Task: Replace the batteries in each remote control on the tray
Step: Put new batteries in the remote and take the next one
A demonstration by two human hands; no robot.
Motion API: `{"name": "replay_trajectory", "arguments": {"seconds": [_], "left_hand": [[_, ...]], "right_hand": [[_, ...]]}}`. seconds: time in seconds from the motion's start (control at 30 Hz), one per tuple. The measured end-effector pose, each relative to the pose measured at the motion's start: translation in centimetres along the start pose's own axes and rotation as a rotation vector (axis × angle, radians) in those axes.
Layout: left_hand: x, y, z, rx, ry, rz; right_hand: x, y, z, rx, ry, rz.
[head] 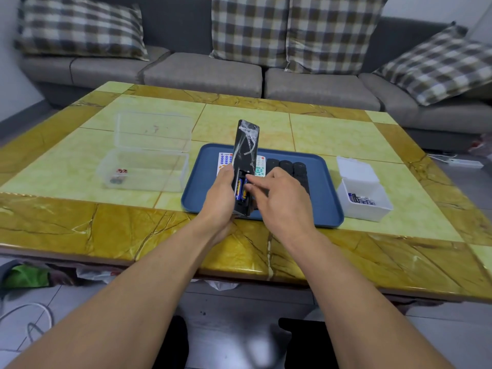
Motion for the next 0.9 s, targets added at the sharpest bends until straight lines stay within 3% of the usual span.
{"name": "replay_trajectory", "arguments": {"seconds": [0.33, 0.57, 0.67, 0.8, 0.9], "left_hand": [[0.0, 1.3, 0.1, -0.156, -0.032, -0.035], [-0.1, 2.2, 0.0, -0.172, -0.048, -0.035], [-0.6, 3.1, -0.5, -0.128, -0.073, -0.074], [-1.4, 3.8, -1.8, -0.020, -0.106, -0.103], [-1.2, 3.8, -1.6, -0.010, -0.052, -0.098]], "right_hand": [[1.1, -2.1, 2.9, 0.329, 0.124, 0.092], [2.0, -4.2, 3.2, 0.415, 0.159, 0.259], [2.6, -5.0, 3.3, 0.297, 0.176, 0.299], [0.7, -2.8, -0.2, -0.088, -0.062, 0.098], [-0.8, -1.2, -4.9, -0.068, -0.273, -0.038]]}}
Point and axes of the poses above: each hand's wrist, its own x-axis away from the middle knuckle, its own y-axis out of the back of the hand, z = x × y, the point moved 9 cm from there along -x, towards the middle knuckle, and after that the axes turned 8 degrees about -y, right-handed, at the moved point
